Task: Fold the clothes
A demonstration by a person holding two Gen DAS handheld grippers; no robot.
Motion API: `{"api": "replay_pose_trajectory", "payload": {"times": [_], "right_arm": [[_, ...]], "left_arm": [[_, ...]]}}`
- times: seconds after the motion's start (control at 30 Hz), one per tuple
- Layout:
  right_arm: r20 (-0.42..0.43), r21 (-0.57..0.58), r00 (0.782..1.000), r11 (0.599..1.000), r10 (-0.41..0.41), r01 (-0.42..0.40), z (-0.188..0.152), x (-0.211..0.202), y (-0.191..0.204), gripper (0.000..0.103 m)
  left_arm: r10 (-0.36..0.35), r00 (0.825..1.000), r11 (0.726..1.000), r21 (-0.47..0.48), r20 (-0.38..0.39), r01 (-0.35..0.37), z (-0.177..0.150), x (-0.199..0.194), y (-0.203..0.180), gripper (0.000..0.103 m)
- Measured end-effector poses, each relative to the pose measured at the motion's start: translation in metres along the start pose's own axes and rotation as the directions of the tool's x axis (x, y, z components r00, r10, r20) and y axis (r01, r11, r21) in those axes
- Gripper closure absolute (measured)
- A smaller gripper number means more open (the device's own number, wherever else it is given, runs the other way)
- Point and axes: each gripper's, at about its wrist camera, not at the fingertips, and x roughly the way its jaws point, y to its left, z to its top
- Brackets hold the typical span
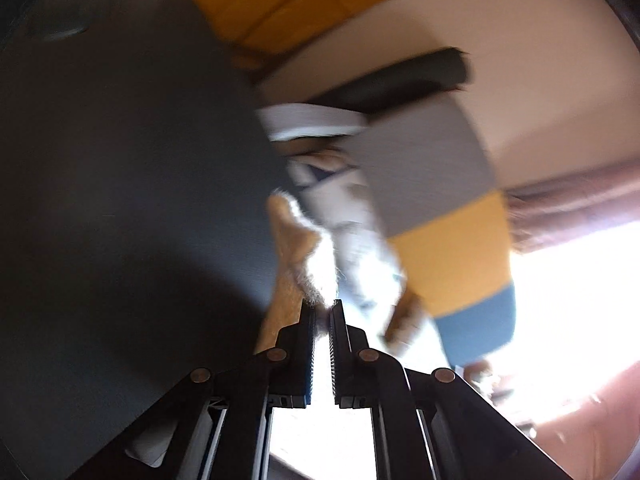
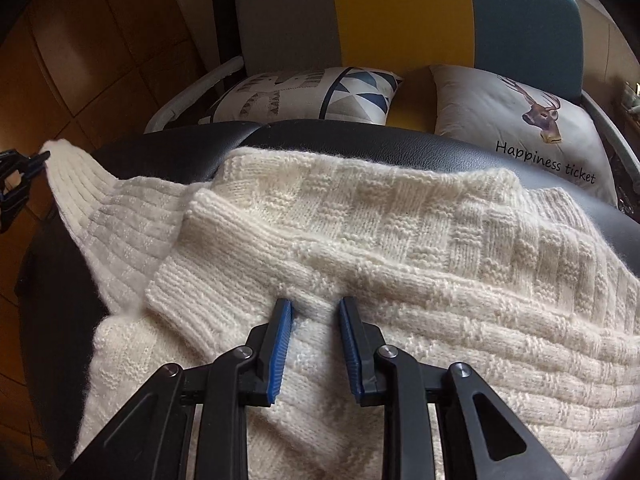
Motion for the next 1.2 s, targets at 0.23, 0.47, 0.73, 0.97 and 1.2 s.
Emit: {"api": "replay_pose_trajectory", "payload": {"times": [0.23, 0.47, 0.73, 0.97, 1.2], "right_arm": [[0.013, 0.057, 1.000, 0.998, 0.025, -0.026, 0.002, -0.006, -0.006, 0.078], [0.076, 0.132, 0.995, 0.988, 0.066, -0.076, -0.004, -0.037, -0.022, 0.078], [0.125, 0.270, 0.989, 0.957, 0.075, -0.106, -0.044, -0.069, -0.073, 0.078], [0.144, 0.368, 0.985, 0.919, 0.095, -0.142, -0.076, -0.084, -0.110, 0.078], [0.289, 0.475, 0.891, 0.756, 0.349, -0.450, -0.081, -0.089, -0.132, 0.078]], "left_arm": [[-0.141, 0.988, 0.985, 0.090, -0.058, 0.146, -0.016, 0.002, -0.077, 0.097], [-0.201, 0.957, 0.961, 0.145, -0.211, 0.234, -0.086, 0.040, -0.148, 0.097], [-0.211, 0.878, 0.927, 0.197, -0.429, 0.319, -0.194, 0.090, -0.221, 0.097], [-0.174, 0.829, 0.923, 0.205, -0.531, 0.325, -0.250, 0.110, -0.234, 0.097], [-0.125, 0.790, 0.930, 0.205, -0.601, 0.304, -0.291, 0.123, -0.229, 0.096]]}}
